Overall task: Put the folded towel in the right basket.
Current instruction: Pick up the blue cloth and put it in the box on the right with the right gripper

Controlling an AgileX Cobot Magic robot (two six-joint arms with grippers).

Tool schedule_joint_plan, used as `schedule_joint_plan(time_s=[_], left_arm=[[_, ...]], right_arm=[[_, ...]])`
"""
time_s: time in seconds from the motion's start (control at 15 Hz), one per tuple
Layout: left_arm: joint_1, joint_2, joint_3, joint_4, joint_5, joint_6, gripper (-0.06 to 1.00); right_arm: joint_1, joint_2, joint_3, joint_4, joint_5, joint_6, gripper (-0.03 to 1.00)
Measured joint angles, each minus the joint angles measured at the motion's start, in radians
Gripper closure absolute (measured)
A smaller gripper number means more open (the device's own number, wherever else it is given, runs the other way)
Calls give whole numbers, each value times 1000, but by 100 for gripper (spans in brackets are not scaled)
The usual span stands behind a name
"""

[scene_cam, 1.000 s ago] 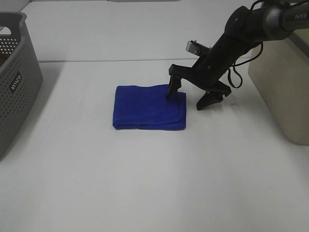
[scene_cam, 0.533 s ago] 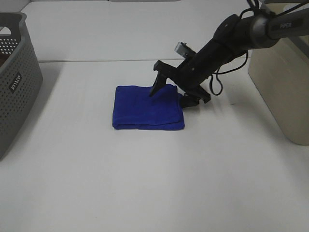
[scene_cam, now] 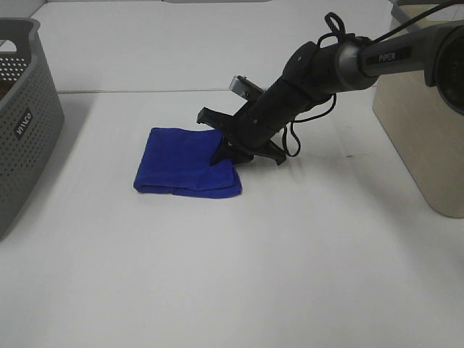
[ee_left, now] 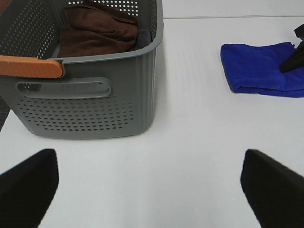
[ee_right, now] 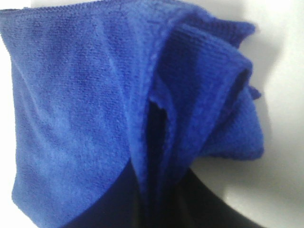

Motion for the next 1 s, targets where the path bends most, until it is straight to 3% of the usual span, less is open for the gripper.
schedule_joint_plan(time_s=[0.27,0.47,0.73,0.93,1.0], left_arm=[[0,0,0,0,0,0,-2],[0,0,0,0,0,0,-2],[0,0,0,0,0,0,-2],[0,0,0,0,0,0,-2],[0,0,0,0,0,0,-2]], right_arm=[[-29,-126,-133,-36,118,-9,86],[-136,-279,-228,-39,214,-9,86],[-372,-481,-255,-29,273,-28,86],[-618,-579,-255,-38,343,-46,86],[-654,-583,-255,-45,356,-51,86]])
